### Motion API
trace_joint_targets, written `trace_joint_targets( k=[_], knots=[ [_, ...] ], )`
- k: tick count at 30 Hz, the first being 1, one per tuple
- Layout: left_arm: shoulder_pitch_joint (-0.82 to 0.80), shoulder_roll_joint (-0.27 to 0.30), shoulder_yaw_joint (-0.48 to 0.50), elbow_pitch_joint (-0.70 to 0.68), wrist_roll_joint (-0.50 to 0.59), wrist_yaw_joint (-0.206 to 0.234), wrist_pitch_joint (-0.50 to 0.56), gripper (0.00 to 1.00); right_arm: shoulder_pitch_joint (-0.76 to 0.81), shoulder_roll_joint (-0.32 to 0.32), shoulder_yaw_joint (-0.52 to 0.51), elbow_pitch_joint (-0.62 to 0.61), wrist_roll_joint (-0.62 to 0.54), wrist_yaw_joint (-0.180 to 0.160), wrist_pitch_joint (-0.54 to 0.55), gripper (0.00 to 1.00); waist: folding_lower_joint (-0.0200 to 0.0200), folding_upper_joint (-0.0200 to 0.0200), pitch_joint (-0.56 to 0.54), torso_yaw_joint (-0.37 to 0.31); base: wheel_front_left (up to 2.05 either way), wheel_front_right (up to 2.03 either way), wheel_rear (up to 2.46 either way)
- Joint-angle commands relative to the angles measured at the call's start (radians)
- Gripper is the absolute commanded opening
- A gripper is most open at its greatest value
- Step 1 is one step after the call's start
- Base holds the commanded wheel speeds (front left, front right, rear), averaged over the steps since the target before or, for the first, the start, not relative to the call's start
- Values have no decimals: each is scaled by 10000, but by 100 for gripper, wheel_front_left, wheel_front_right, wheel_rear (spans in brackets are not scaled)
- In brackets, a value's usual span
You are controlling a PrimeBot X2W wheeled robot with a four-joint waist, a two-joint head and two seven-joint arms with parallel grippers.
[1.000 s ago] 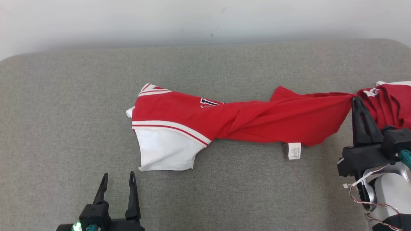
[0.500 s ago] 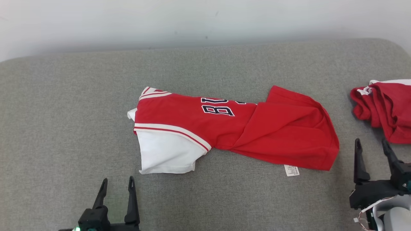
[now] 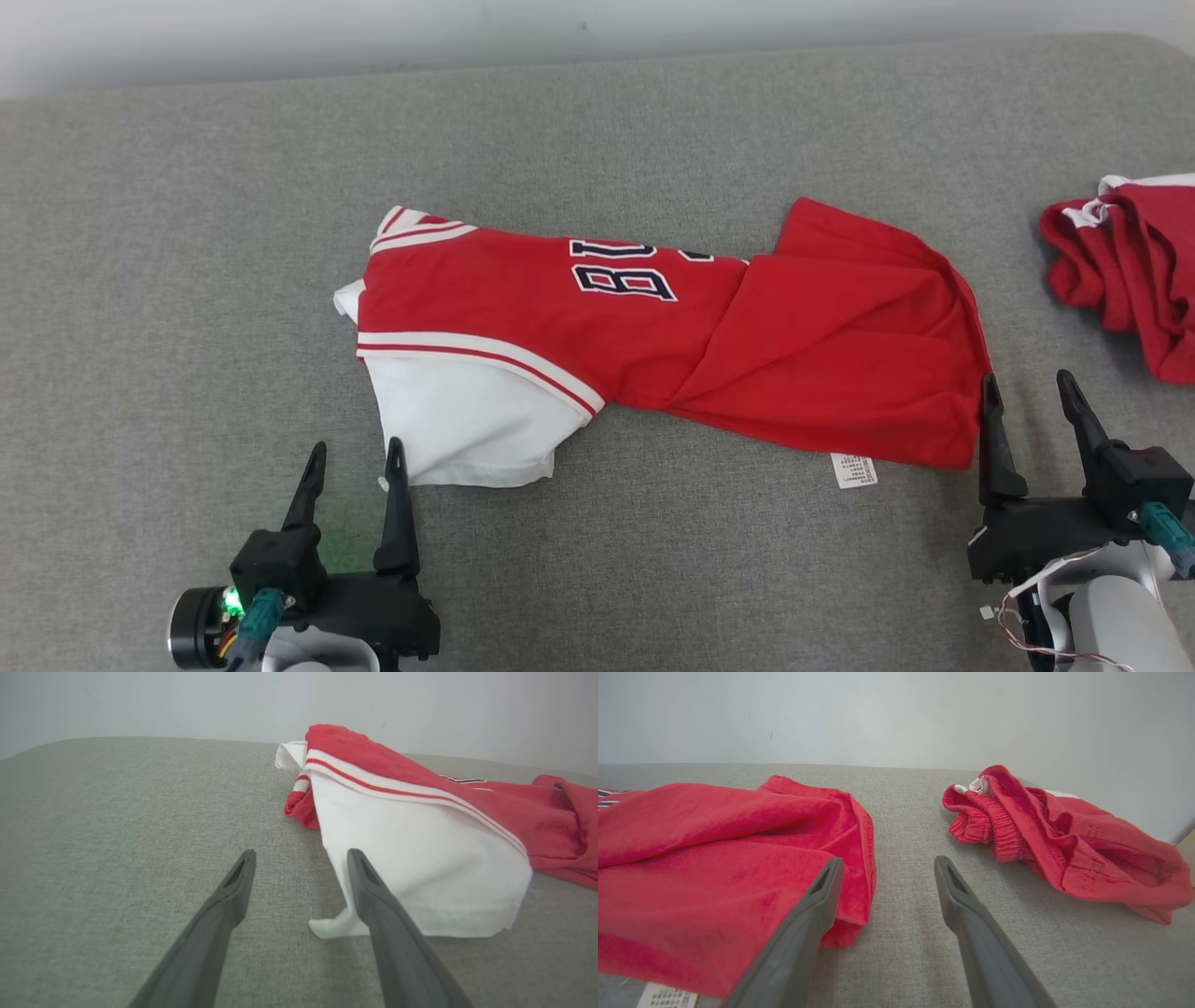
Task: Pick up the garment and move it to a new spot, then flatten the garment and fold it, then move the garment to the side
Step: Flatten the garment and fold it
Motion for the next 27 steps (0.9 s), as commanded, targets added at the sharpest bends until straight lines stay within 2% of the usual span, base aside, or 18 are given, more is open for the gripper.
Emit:
trace_joint_targets(
  k=[1, 10, 17, 25, 26, 27],
  knots=[
    [-138, 2, -5, 95, -114, 1, -32, 100, -97, 14, 42, -49, 98, -29, 0, 100, -1, 0, 156, -48, 0, 0, 0],
    [-291, 5, -473, 143, -896, -590, -32, 100, -175, 40, 135, -192, 222, -29, 0, 100, -1, 0, 279, -98, 0, 0, 0],
    [-43, 3, -790, 352, -1334, -695, -32, 100, -139, 144, 168, -136, 241, -29, 0, 100, -1, 0, 217, 47, 0, 0, 0],
    [-228, 5, -932, 595, -1692, -1123, -32, 100, -237, 115, 312, -140, 295, -29, 0, 100, -1, 0, 197, 71, 0, 0, 0],
    [-249, 5, -904, 569, -1707, -1132, -32, 82, -245, 115, 327, -148, 300, -29, 0, 100, -1, 0, 195, 62, 0, 0, 0],
    [-284, 5, -860, 527, -1671, -1147, -32, 41, -252, 120, 337, -155, 310, -29, 0, 100, -1, 0, 194, 50, 0, 0, 0]
  ],
)
